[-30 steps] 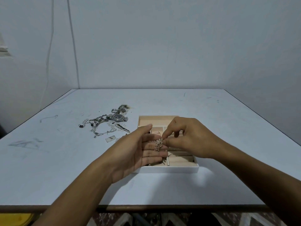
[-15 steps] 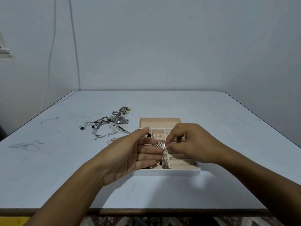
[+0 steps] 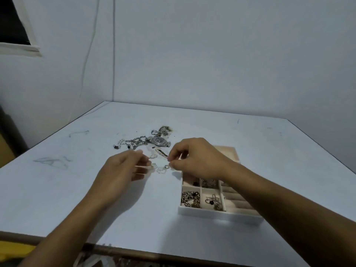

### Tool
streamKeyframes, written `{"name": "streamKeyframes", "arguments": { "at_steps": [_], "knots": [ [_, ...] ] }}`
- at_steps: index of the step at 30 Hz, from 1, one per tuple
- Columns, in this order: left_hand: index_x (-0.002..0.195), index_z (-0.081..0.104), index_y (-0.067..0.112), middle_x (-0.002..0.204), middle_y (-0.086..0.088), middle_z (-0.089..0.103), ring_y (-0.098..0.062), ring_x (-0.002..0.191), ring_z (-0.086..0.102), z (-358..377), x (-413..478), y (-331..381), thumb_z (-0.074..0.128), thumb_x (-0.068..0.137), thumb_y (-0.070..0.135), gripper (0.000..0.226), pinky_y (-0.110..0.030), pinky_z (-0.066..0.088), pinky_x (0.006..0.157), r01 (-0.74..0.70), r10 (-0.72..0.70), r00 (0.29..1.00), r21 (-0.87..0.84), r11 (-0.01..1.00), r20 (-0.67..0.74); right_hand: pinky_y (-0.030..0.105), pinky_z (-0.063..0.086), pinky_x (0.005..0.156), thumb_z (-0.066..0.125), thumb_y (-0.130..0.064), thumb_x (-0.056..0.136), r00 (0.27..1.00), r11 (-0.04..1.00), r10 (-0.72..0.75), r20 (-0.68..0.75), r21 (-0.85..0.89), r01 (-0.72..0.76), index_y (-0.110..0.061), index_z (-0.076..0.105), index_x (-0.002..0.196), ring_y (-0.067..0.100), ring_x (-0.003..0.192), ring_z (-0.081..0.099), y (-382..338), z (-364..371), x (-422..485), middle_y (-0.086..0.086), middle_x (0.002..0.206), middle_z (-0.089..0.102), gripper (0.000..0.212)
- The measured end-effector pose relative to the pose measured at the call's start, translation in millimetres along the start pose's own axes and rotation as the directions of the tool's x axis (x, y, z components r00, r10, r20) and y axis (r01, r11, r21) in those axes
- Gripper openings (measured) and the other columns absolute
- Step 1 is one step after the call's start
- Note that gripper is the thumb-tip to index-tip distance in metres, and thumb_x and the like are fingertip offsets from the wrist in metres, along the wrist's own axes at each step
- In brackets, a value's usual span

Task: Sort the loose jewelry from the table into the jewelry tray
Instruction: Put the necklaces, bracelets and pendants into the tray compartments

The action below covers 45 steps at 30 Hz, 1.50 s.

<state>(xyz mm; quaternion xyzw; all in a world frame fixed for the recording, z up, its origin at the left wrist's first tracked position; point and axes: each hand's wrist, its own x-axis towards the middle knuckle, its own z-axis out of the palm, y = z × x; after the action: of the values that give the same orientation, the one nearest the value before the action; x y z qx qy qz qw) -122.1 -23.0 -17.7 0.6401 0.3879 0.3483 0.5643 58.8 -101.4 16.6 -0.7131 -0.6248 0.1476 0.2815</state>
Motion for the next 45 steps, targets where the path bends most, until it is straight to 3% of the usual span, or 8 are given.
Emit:
{"name": "streamKeyframes", "arguments": {
  "at_steps": [8, 13, 20, 24, 27, 35, 40, 45],
  "knots": [
    [0.077, 0.069, 0.019, 0.077, 0.003, 0.07, -0.015, 0.079, 0.063, -36, 4, -17, 0.049, 0.093, 0.047, 0.038, -0.037, 0.05, 0.073, -0.127, 0.192, 0.972, 0.385, 0.914, -0.135, 0.036, 0.049, 0.089, 0.065, -0.027, 0.084, 0.986, 0.932, 0.026, 0.167, -0.36, 0.036, -0.02, 0.062, 0.115, 0.021, 0.107, 0.055, -15, 54, 83, 0.001, 0.117, 0.061, 0.032],
    [0.082, 0.068, 0.024, 0.087, 0.01, 0.068, -0.011, 0.086, 0.061, -40, 21, -25, 0.048, 0.093, 0.044, 0.03, -0.03, 0.048, 0.075, -0.132, 0.22, 0.97, 0.545, 0.828, -0.099, 0.041, 0.055, 0.079, 0.059, -0.01, 0.087, 0.971, 0.915, 0.111, 0.212, -0.404, -0.017, 0.001, 0.066, 0.098, 0.032, 0.094, 0.065, -19, 61, 102, 0.016, 0.097, 0.071, 0.017],
    [0.097, 0.061, 0.029, 0.096, 0.013, 0.057, -0.009, 0.09, 0.054, -33, 27, -38, 0.038, 0.093, 0.05, 0.031, -0.03, 0.044, 0.073, -0.214, 0.239, 0.969, 0.706, 0.675, 0.065, 0.039, 0.057, 0.076, 0.052, -0.002, 0.085, 0.97, 0.923, 0.066, 0.236, -0.384, 0.03, -0.005, 0.068, 0.084, 0.022, 0.085, 0.067, -20, 59, 105, 0.006, 0.086, 0.073, 0.016],
    [0.093, 0.055, 0.029, 0.09, 0.01, 0.052, -0.011, 0.087, 0.052, -31, 27, -42, 0.041, 0.09, 0.048, 0.024, -0.031, 0.045, 0.072, -0.207, 0.244, 0.968, 0.72, 0.663, 0.053, 0.023, 0.051, 0.069, 0.053, 0.0, 0.084, 0.972, 0.947, 0.043, 0.23, -0.319, 0.033, -0.011, 0.068, 0.084, 0.006, 0.068, 0.06, -23, 49, 105, 0.0, 0.082, 0.073, 0.018],
    [0.096, 0.057, 0.024, 0.093, 0.008, 0.054, -0.013, 0.091, 0.052, -31, 28, -40, 0.042, 0.09, 0.046, 0.028, -0.035, 0.047, 0.079, -0.206, 0.251, 0.967, 0.721, 0.661, 0.046, 0.029, 0.057, 0.073, 0.057, 0.001, 0.081, 0.959, 0.956, 0.07, 0.275, -0.293, 0.014, -0.016, 0.066, 0.08, 0.008, 0.058, 0.063, -23, 38, 108, 0.003, 0.076, 0.074, 0.019],
    [0.114, 0.059, 0.026, 0.11, 0.007, 0.058, -0.012, 0.103, 0.05, -29, 26, -39, 0.041, 0.093, 0.046, 0.034, -0.029, 0.042, 0.08, -0.222, 0.248, 0.966, 0.73, 0.646, 0.074, 0.031, 0.053, 0.074, 0.074, -0.033, 0.08, 0.948, 0.877, 0.116, 0.297, -0.48, 0.043, -0.016, 0.069, 0.086, 0.015, 0.083, 0.064, -23, 43, 102, -0.002, 0.087, 0.071, 0.019],
    [0.119, 0.057, 0.028, 0.121, 0.008, 0.058, -0.012, 0.113, 0.05, -29, 30, -40, 0.032, 0.085, 0.055, 0.05, -0.029, 0.042, 0.089, -0.204, 0.215, 0.973, 0.728, 0.655, 0.08, 0.035, 0.054, 0.073, 0.058, -0.016, 0.089, 0.955, 0.885, 0.063, 0.291, -0.458, 0.082, -0.017, 0.06, 0.073, 0.019, 0.083, 0.064, -25, 52, 98, 0.002, 0.08, 0.07, 0.016],
    [0.114, 0.063, 0.028, 0.119, 0.012, 0.063, -0.009, 0.11, 0.054, -28, 31, -28, 0.047, 0.092, 0.042, 0.03, -0.023, 0.039, 0.084, -0.226, 0.287, 0.958, 0.639, 0.735, 0.01, 0.033, 0.049, 0.066, 0.054, -0.017, 0.091, 0.962, 0.914, -0.002, 0.274, -0.389, 0.112, -0.009, 0.063, 0.084, 0.007, 0.07, 0.058, -30, 45, 97, -0.007, 0.074, 0.064, 0.014]
  ]
}}
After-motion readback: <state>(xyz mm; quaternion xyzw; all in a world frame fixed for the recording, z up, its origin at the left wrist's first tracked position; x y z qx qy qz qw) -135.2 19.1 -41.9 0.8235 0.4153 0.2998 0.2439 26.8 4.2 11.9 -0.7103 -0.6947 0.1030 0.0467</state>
